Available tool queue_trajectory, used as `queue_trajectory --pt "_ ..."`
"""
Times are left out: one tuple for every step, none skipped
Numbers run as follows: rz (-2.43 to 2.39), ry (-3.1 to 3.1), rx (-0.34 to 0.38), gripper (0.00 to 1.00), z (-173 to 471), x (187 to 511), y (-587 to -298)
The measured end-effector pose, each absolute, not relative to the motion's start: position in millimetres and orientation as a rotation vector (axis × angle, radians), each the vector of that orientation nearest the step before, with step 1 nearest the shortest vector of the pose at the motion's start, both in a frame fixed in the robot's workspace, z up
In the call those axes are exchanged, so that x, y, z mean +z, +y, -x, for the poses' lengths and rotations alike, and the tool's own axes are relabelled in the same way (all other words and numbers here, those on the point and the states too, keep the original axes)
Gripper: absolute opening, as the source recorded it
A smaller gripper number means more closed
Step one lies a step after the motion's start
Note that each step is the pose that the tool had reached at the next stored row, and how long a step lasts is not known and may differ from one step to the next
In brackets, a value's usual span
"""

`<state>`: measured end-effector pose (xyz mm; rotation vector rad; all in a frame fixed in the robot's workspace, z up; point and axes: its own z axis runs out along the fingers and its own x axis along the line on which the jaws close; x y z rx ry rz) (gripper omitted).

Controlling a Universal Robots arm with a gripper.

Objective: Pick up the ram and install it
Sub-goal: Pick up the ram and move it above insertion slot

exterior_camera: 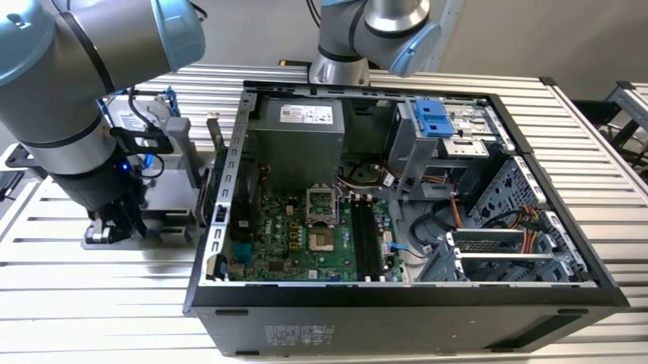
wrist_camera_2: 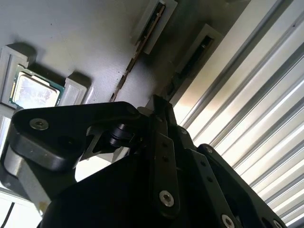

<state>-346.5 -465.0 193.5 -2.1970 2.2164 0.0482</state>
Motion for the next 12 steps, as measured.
queue_trajectory --pt "2.197 2.216 0.048 0.0 346.5 193.5 -465.0" --pt "2.197 2.216 0.048 0.0 346.5 193.5 -465.0" --pt "2.197 2.216 0.048 0.0 346.5 193.7 -465.0" --pt "2.197 2.216 0.048 0.0 346.5 194.1 -465.0" --pt "2.197 2.217 0.048 0.0 346.5 194.7 -465.0" --pt "2.197 2.216 0.048 0.0 346.5 195.4 -465.0" --pt "2.197 2.216 0.048 0.0 346.6 196.2 -465.0" --pt "2.197 2.216 0.048 0.0 346.6 197.0 -465.0" --pt "2.197 2.216 0.048 0.0 346.5 197.8 -465.0" --pt "2.197 2.216 0.048 0.0 346.5 198.7 -465.0" --pt "2.197 2.216 0.048 0.0 346.5 199.7 -465.0" --pt "2.197 2.216 0.048 0.0 346.5 200.9 -465.0"
